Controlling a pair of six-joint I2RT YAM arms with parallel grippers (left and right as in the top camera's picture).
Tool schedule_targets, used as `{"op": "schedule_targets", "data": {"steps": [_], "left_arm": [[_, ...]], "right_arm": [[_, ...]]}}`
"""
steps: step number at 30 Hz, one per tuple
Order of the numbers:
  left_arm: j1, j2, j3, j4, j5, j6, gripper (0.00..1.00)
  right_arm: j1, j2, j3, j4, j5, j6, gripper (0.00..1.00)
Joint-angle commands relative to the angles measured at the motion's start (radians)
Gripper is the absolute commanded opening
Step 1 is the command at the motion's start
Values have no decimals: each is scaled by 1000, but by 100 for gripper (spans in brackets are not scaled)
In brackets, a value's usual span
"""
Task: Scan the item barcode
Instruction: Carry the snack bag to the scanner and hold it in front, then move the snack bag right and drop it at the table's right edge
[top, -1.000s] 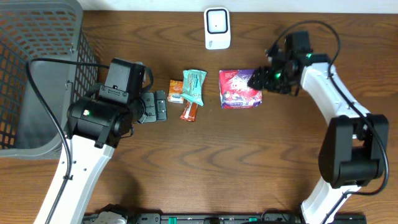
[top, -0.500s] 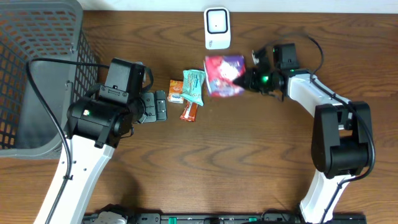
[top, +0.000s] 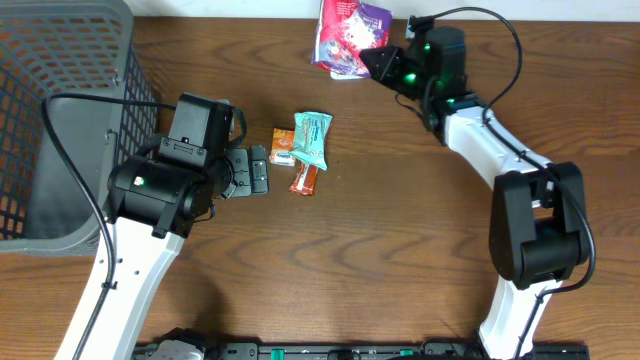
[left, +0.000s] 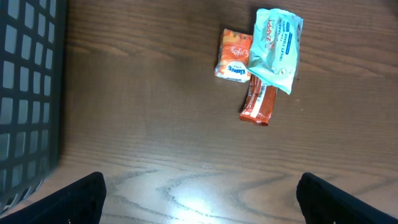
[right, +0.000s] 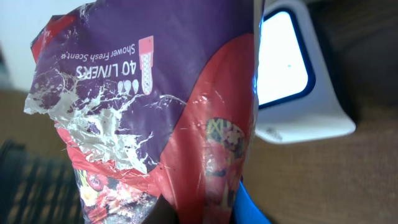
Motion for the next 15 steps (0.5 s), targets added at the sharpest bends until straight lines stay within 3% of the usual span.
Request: {"op": "schedule_targets", "data": {"steps": [1, 9, 15], "left_arm": [[5, 5, 2, -2, -9, 6, 98], [5, 5, 2, -2, -9, 6, 98], [5, 5, 2, -3, -9, 6, 98]], "right_arm": [[22, -7, 10, 40, 211, 36, 1], [-2, -10, 16, 34, 228, 7, 1], [-156, -72, 16, -35, 108, -6, 1]]}}
